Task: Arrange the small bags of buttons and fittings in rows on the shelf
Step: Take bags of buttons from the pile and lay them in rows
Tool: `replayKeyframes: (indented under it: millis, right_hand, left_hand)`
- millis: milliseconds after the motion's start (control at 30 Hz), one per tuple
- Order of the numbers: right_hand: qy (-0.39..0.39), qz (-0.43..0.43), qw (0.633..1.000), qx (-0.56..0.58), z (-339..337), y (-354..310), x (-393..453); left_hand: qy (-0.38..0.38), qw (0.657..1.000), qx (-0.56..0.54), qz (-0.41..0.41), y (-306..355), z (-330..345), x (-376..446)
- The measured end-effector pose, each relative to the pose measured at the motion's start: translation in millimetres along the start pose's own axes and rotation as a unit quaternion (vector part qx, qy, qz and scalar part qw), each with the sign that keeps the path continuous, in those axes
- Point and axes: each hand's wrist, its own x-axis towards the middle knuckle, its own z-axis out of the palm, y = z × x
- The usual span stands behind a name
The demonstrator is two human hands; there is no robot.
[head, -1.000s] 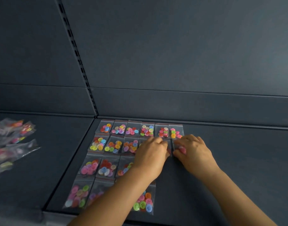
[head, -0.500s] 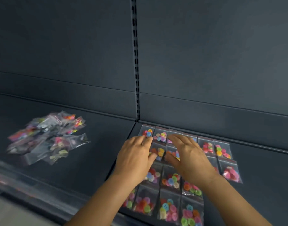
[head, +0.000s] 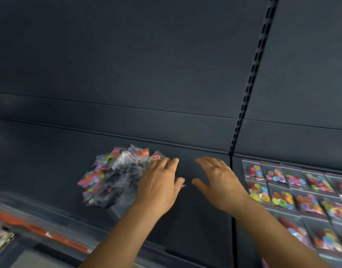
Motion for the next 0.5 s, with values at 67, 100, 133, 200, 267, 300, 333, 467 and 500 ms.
replayKeyframes:
  millis: [67,100,133,200,267,300,333,467,500]
  right_hand:
    - [0.002,0.006,1.0,0.003,9.2,-18.7,11.9]
    - [0.002,0.008,1.0,0.006,13.2,-26.9,17.7]
    - [0.001,0.011,1.0,0.007,16.7,-34.6,23.4]
    - [0.0,0.016,1.0,0.012,22.9,-47.7,34.3]
    - [-0.005,0.019,1.0,0.017,28.6,-59.0,45.6]
    - [-0.007,0.019,1.0,0.019,31.7,-63.5,51.2]
    - [-0.01,0.019,1.0,0.019,34.8,-67.4,56.9]
    - [-0.033,0.032,0.999,0.02,46.9,-76.9,81.1]
    - [-0.04,0.039,0.998,0.019,49.9,-77.4,87.0]
  left_hand:
    - [-0.002,1.0,0.0,0.004,-23.3,-2.4,1.6]
    - [-0.003,1.0,-0.002,0.005,-33.8,-3.2,2.4]
    - [-0.005,1.0,-0.005,0.005,-44.2,-3.5,3.8]
    - [-0.007,1.0,-0.009,-0.001,-63.4,-3.3,8.2]
    - [-0.007,1.0,-0.015,-0.013,-81.2,-2.7,16.3]
    - [-0.007,1.0,-0.016,-0.019,-88.8,-2.8,21.6]
    - [-0.006,1.0,-0.014,-0.025,-95.7,-2.9,27.2]
    - [-0.019,0.998,0.002,-0.052,-116.2,-0.6,50.7]
    - [-0.025,0.998,0.006,-0.06,-120.3,1.1,56.3]
